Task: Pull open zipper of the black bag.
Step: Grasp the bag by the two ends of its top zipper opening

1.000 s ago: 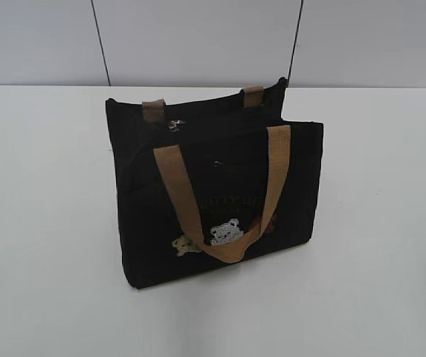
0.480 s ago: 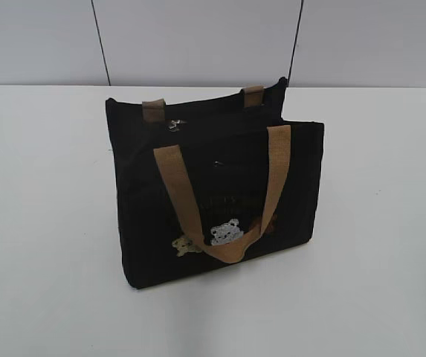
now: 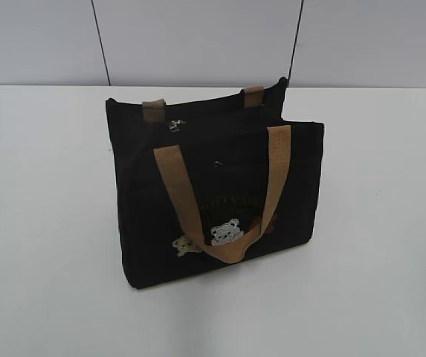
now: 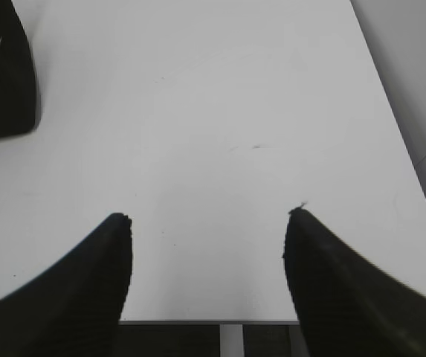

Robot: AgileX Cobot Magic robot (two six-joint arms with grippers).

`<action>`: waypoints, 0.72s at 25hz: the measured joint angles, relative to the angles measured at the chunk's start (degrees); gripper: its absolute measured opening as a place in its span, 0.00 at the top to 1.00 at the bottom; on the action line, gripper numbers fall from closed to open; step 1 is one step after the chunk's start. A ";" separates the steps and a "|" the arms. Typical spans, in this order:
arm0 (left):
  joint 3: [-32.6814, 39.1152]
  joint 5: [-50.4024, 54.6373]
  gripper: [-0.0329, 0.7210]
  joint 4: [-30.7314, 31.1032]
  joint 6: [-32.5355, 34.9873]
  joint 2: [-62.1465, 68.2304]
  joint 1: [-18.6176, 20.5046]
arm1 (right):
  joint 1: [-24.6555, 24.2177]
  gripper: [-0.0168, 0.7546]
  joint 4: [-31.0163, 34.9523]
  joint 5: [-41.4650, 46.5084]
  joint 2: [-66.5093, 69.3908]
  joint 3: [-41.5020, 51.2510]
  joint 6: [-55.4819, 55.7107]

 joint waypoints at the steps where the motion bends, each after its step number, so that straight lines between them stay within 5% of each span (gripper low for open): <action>1: 0.00 0.00 0.57 0.05 0.00 0.00 0.00 | 0.00 0.34 -0.06 0.00 0.00 0.00 0.00; 11: -5.52 -8.40 0.45 -2.08 3.54 15.39 0.00 | 0.00 0.34 0.56 -0.12 11.31 -8.58 -0.06; 18: -7.68 -15.69 0.44 -11.91 13.26 30.94 -1.93 | 0.00 0.34 10.18 -0.22 29.01 -19.34 -6.30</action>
